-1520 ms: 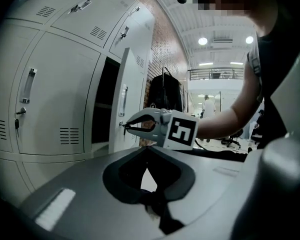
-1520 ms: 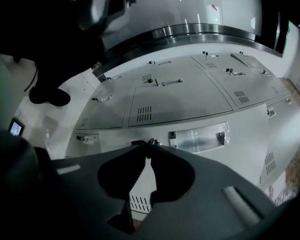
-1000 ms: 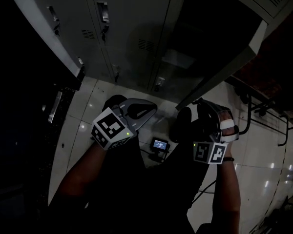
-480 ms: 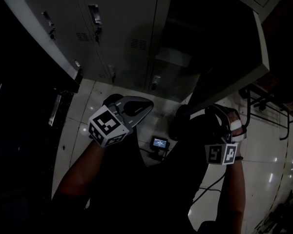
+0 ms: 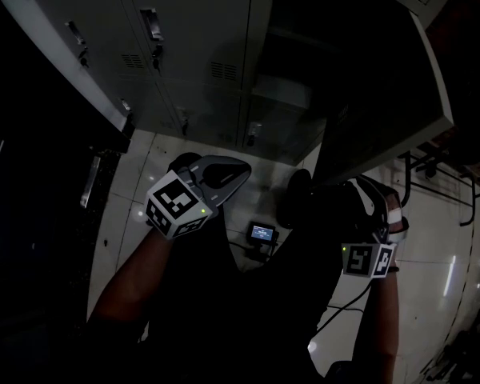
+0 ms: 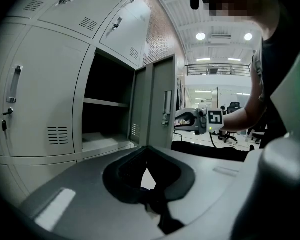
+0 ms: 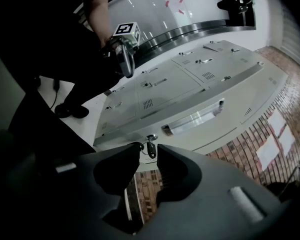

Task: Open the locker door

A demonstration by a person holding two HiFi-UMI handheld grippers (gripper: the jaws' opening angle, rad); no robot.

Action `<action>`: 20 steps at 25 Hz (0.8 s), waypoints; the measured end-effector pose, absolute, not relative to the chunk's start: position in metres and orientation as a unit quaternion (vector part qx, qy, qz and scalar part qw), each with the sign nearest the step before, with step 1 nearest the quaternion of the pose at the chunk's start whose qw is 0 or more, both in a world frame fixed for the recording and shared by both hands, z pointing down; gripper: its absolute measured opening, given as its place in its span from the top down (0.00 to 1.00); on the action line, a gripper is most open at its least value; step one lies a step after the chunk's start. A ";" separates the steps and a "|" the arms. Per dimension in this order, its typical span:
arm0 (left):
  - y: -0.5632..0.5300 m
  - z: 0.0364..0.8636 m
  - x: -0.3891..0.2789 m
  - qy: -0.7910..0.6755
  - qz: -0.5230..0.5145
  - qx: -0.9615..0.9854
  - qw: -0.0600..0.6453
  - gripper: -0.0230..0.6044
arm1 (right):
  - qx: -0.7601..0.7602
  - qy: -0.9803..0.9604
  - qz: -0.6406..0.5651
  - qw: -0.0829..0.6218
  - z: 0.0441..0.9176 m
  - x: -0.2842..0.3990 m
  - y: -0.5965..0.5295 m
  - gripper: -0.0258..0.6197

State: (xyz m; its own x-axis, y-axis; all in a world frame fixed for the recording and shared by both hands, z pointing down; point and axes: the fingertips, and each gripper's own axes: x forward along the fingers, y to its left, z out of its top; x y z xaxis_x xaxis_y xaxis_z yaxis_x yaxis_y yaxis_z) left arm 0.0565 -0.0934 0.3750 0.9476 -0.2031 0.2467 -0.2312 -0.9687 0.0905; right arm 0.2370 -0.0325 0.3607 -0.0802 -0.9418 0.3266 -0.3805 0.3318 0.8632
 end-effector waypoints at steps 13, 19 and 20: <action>-0.094 0.376 0.056 -0.110 0.122 0.985 0.056 0.95 | 0.549 -0.817 -0.068 0.162 0.331 0.184 -0.033 0.96; -0.093 0.377 0.054 -0.112 0.124 0.984 0.060 0.95 | 0.519 -0.845 0.003 0.129 0.353 0.162 -0.052 0.96; -0.093 0.377 0.054 -0.111 0.124 0.984 0.059 0.95 | 0.514 -0.848 0.008 0.130 0.356 0.160 -0.053 0.96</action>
